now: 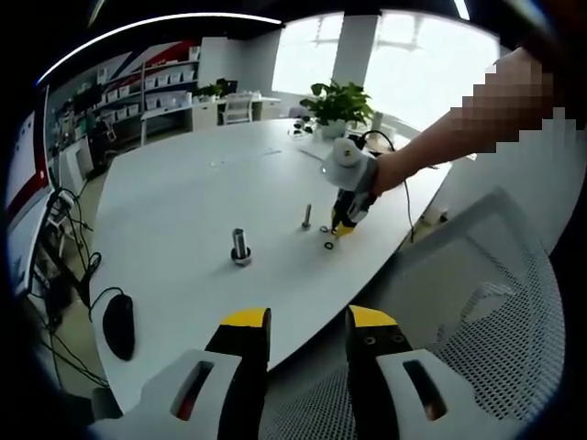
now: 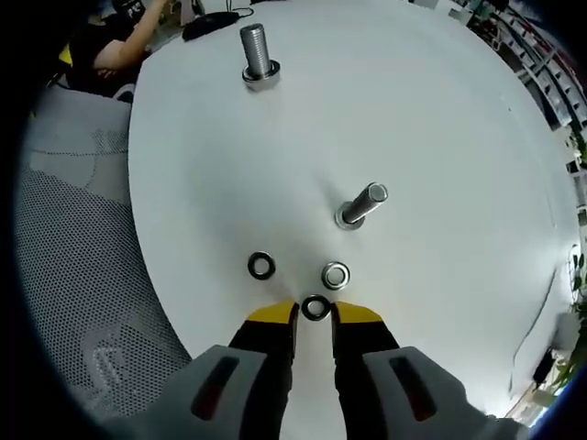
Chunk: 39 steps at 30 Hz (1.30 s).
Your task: Place the washer onto the threaded stud by aligning its center hole with the stud, sliding it down to the base, and recovering from edge contact or off-axis alignment until the washer reaches the visible bottom stop.
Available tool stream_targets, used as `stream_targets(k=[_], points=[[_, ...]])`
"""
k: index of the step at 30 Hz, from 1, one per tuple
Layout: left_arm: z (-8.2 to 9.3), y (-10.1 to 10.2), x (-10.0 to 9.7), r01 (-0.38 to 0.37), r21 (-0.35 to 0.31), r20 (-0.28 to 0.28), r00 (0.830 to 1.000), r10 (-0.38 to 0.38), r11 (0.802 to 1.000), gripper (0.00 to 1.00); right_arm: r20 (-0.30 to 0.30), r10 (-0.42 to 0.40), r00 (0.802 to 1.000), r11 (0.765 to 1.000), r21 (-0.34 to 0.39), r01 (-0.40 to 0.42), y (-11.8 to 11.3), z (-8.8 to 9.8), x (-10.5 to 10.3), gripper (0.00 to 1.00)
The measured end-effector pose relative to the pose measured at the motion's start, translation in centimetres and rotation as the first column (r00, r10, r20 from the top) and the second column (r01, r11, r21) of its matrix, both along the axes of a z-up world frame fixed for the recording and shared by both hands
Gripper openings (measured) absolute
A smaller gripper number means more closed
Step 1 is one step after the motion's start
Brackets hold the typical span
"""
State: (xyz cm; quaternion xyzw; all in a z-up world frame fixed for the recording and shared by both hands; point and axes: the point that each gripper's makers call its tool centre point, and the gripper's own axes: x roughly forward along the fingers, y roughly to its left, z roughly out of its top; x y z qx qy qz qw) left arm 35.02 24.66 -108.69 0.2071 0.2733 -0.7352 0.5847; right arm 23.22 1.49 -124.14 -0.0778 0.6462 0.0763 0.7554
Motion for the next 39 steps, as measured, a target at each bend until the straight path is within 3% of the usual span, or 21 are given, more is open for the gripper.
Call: stream_targets(k=[6, 11, 14, 22, 24, 29, 32, 39], points=[[0.0, 0.0, 0.0, 0.000, 0.001, 0.001, 1.000, 0.000, 1.000, 0.30, -0.046, 0.066, 0.997, 0.998, -0.012, -0.066, 0.0, -0.4, -0.2, 0.17], [0.0, 0.0, 0.0, 0.001, 0.001, 0.002, 1.000, -0.001, 1.000, 0.30, -0.078, 0.048, 0.996, 0.999, -0.020, -0.050, 0.2, 0.5, -0.2, 0.15], [0.0, 0.0, 0.1, -0.002, -0.001, 0.003, 1.000, 0.002, 1.000, 0.30, -0.073, 0.045, 0.996, 0.999, -0.022, -0.047, -0.6, -0.5, 0.0, 0.15], [-0.2, 0.0, 0.1, 0.003, 0.004, 0.003, 1.000, -0.003, 1.000, 0.30, -0.056, 0.026, 0.998, 0.999, -0.044, -0.029, 0.4, 0.5, -0.5, 0.14], [-0.1, 0.0, 0.0, 0.003, 0.003, 0.003, 1.000, -0.003, 1.000, 0.30, -0.042, -0.005, 0.999, 1.000, -0.027, 0.004, -1.1, -0.8, -0.4, 0.14], [0.0, 0.1, 0.1, -0.003, 0.003, 0.002, 1.000, 0.003, 1.000, 0.30, -0.035, -0.028, 0.999, 0.999, -0.033, 0.026, -0.7, -0.3, -0.4, 0.14], [0.0, 0.1, 0.1, -0.001, 0.003, 0.001, 1.000, 0.001, 1.000, 0.30, -0.028, -0.064, 0.998, 0.998, -0.029, 0.064, -1.4, -1.0, -0.4, 0.14], [-0.1, 0.1, 0.1, 0.001, 0.000, 0.000, 1.000, -0.001, 1.000, 0.30, -0.015, -0.117, 0.993, 0.993, -0.032, 0.117, -0.4, 0.5, -1.0, 0.14]])
